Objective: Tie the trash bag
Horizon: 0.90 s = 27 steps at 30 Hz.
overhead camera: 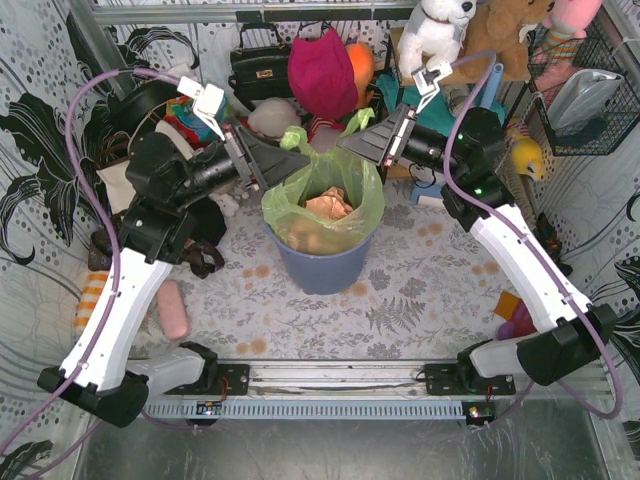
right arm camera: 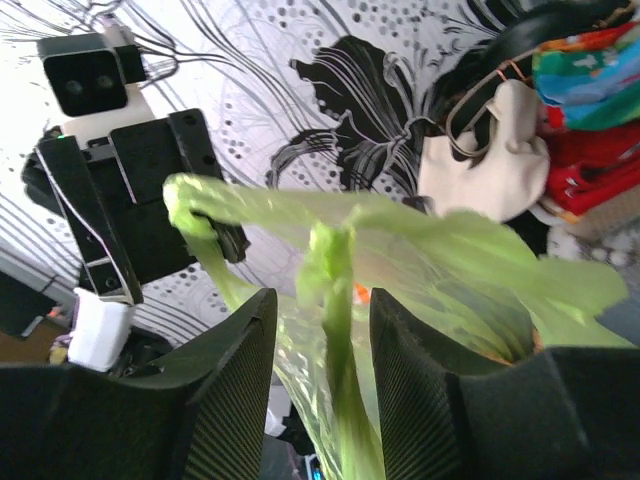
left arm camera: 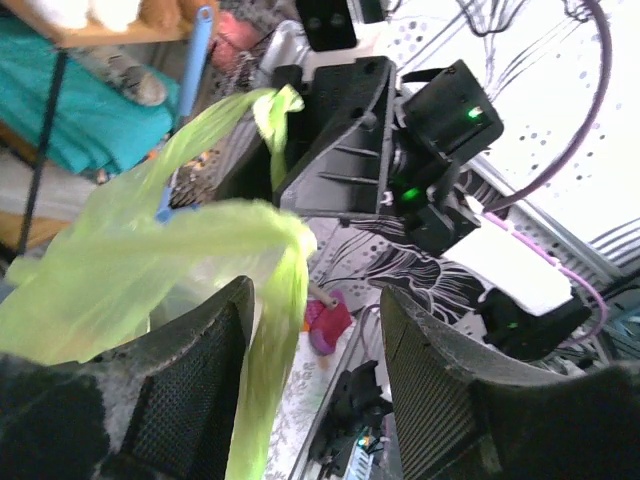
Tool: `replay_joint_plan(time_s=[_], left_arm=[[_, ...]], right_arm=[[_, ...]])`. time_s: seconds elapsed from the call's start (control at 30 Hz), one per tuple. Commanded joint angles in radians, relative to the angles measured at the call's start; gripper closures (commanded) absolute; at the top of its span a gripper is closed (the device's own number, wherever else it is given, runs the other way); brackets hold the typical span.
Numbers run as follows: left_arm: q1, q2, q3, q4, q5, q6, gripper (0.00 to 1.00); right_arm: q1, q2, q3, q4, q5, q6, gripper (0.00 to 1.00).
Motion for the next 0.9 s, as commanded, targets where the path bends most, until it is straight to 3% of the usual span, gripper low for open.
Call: replay_joint_plan(time_s=[0.0, 0.13, 0.27, 0.4, 0.7, 0.87], left_arm=[[0.008, 0.088, 0.092, 0.287, 0.137, -0.16, 0.39], [0.029, 0.192, 0.318, 0.287, 0.123, -0.206, 0.44], [0.055, 0.22, 0.459, 0.193, 0.009, -0.168, 0.41], [0.064, 0.165, 0.403, 0.219, -0.077, -0.161, 0.41], [0.064, 0.114, 0.048, 0.55, -0.02, -0.39, 0.38], [0.064, 0.197, 0.112, 0.646, 0.046, -0.511, 0.38]], right_arm=[[-0.002, 0.057, 0.118, 0.198, -0.058, 0.118, 0.59], [-0.002, 0.144, 0.348, 0.163, -0.03, 0.146, 0.68], [-0.002, 0.176, 0.477, 0.171, 0.022, 0.149, 0.72], [-0.002, 0.106, 0.398, 0.152, 0.118, 0.096, 0.72], [-0.002, -0.083, 0.056, 0.07, 0.258, 0.009, 0.72], [-0.002, -0.073, 0.092, 0.079, 0.243, 0.031, 0.72]])
